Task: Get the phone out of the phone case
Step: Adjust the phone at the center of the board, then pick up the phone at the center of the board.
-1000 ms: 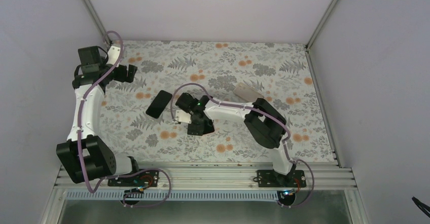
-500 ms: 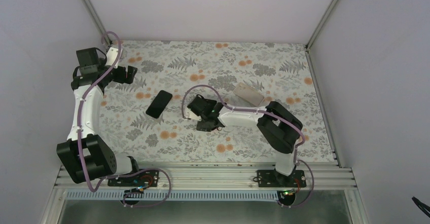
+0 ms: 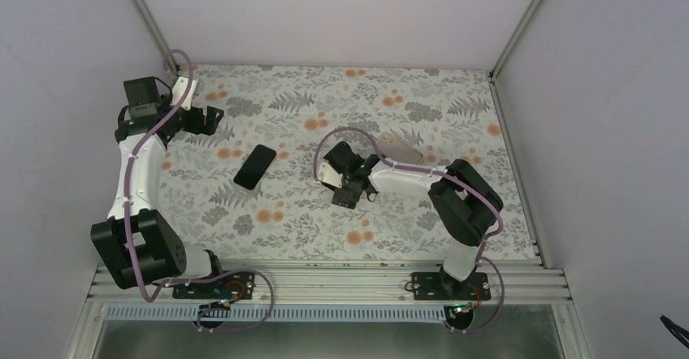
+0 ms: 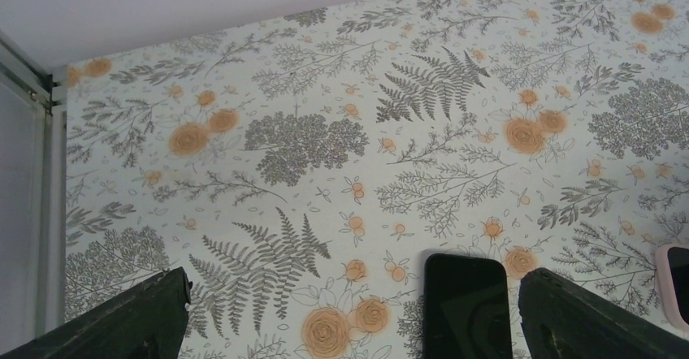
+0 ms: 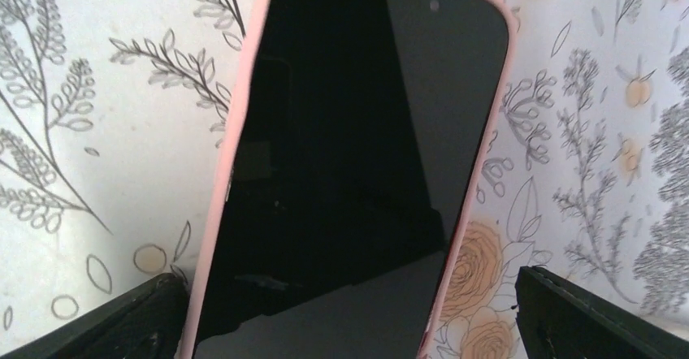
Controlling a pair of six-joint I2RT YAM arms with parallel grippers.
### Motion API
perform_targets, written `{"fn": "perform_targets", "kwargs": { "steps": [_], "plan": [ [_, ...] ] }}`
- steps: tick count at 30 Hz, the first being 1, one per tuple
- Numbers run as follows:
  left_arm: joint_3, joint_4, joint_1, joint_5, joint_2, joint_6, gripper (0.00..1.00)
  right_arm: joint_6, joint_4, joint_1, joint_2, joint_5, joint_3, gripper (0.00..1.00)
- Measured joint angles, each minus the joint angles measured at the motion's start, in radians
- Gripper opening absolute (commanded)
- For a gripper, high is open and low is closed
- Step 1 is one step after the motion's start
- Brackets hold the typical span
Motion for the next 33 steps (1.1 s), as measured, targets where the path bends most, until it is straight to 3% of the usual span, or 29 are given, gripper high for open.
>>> {"fn": "perform_targets", "kwargs": {
  "steps": [14,25,33],
  "plan": [
    [-0.001,-0.005,0.0,-0.005,0.0,-0.003,1.0,-0.032,-0.193,-0.171,0.055,-0.197,0.093,1.0],
    [-0.004,-0.017,-0.005,-0.006,0.002,0.002,1.0,-0.06,-0.295,-0.21,0.136,-0.301,0.187,0.97],
    [0.033,-0.068,-0.067,-0.033,0.054,0.02,1.0,-0.071,-0.316,-0.208,0.15,-0.315,0.206,0.78]
  ]
}}
